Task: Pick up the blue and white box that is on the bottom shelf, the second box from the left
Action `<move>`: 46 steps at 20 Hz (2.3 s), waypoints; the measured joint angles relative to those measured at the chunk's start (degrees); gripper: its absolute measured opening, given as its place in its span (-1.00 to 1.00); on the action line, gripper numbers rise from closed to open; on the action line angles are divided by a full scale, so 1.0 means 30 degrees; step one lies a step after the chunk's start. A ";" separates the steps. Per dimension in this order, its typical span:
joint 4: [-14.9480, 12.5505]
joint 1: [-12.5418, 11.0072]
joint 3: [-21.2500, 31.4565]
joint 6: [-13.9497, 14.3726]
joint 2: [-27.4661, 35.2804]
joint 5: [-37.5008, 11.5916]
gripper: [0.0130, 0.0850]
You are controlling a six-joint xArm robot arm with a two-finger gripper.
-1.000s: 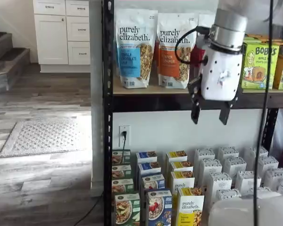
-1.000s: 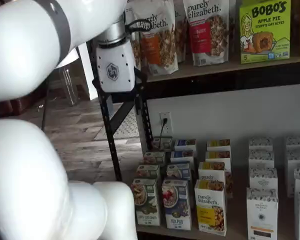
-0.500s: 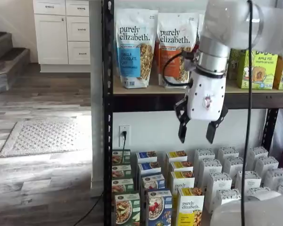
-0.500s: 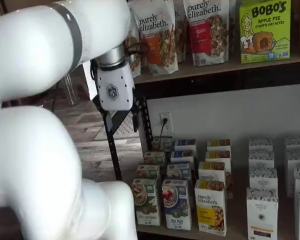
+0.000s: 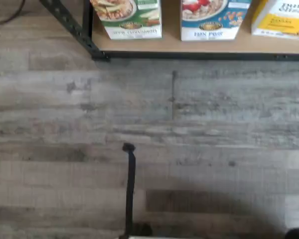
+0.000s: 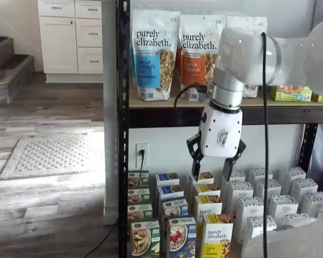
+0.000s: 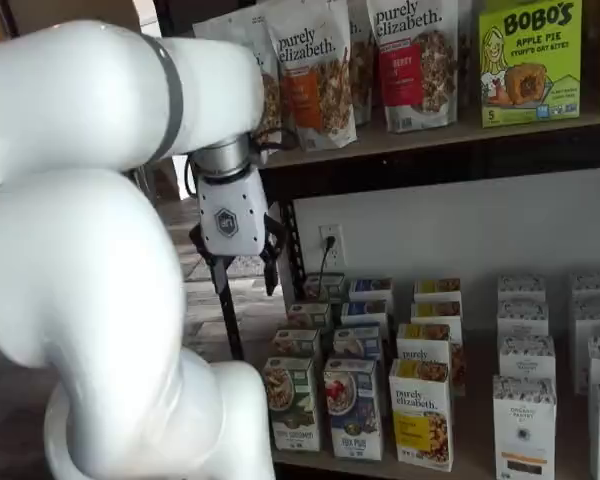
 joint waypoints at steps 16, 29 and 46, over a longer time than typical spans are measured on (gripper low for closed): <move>0.0037 -0.2619 0.1325 -0.3082 0.4377 -0.5959 1.00; 0.0537 -0.2258 0.1859 -0.3307 0.6633 -0.8885 1.00; 0.0354 -0.1250 0.1029 -0.2461 1.1279 -1.2659 1.00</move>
